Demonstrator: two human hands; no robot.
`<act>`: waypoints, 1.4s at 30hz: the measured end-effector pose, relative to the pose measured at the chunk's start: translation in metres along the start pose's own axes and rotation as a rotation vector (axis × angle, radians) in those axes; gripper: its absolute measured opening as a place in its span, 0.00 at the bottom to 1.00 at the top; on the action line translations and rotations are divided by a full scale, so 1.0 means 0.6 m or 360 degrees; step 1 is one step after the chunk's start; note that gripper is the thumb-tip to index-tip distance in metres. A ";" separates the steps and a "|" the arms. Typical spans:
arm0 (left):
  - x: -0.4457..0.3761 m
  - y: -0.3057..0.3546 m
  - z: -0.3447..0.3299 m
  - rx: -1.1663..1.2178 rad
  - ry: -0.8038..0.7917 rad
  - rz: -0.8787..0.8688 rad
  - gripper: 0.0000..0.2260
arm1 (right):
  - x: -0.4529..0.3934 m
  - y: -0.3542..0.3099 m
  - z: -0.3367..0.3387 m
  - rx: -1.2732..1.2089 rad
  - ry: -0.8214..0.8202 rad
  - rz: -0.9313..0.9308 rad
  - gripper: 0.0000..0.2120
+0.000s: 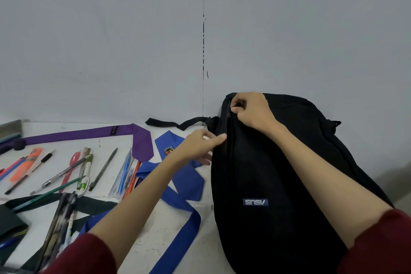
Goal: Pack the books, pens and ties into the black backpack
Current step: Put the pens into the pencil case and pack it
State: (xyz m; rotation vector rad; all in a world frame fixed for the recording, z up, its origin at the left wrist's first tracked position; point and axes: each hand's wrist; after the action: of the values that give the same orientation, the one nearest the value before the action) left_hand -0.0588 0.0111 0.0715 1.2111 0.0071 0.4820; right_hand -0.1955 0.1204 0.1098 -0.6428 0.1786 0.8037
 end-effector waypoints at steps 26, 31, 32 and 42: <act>-0.033 -0.047 -0.013 -0.0021 0.0401 0.0032 0.11 | 0.044 -0.074 0.057 0.0782 -0.0309 -0.0172 0.03; -0.034 -0.053 -0.017 0.0044 0.0455 0.0071 0.09 | 0.029 -0.064 0.109 0.0572 0.0193 -0.0178 0.04; -0.033 -0.054 -0.019 0.0032 0.0425 0.0077 0.09 | 0.034 -0.062 0.103 0.0533 0.0142 -0.0198 0.03; 0.046 -0.059 0.034 0.0100 0.0295 0.0011 0.10 | 0.088 -0.130 0.049 0.0422 -0.0133 -0.0007 0.06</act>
State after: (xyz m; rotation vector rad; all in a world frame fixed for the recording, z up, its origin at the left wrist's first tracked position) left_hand -0.0161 -0.0065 0.0542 1.2246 0.1775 0.6022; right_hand -0.1056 0.1302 0.1491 -0.3588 0.2033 0.7847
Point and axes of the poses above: each hand's wrist, its own x-axis away from the middle knuckle, its own z-axis out of the back of the hand, y = z × x, and after that the axes turned 3 degrees about x, right-handed
